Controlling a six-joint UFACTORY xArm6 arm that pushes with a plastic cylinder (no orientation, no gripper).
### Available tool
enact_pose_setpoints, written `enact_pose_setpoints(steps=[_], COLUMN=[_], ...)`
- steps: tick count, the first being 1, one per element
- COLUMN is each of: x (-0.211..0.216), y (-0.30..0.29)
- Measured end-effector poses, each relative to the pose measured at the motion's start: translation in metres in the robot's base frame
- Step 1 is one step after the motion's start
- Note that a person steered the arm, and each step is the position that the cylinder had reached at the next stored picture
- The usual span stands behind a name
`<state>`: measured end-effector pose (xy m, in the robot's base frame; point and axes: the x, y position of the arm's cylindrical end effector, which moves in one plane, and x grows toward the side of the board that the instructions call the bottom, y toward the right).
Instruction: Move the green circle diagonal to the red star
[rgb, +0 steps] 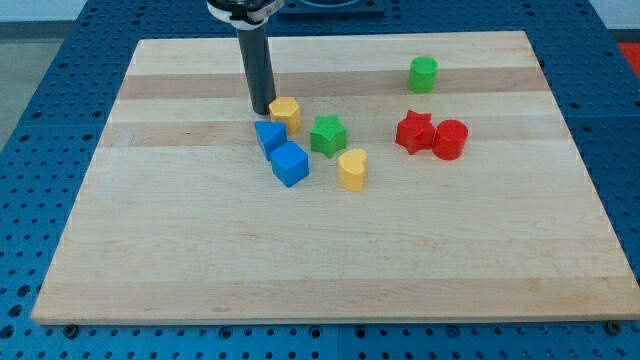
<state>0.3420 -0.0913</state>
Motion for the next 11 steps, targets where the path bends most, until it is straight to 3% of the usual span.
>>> enact_pose_setpoints(steps=[2, 3, 5, 6, 8, 11], x=[-0.004, -0.037, -0.098, -0.103, -0.099, -0.054], y=[0.003, 0.007, 0.077, 0.128, 0.202, 0.224])
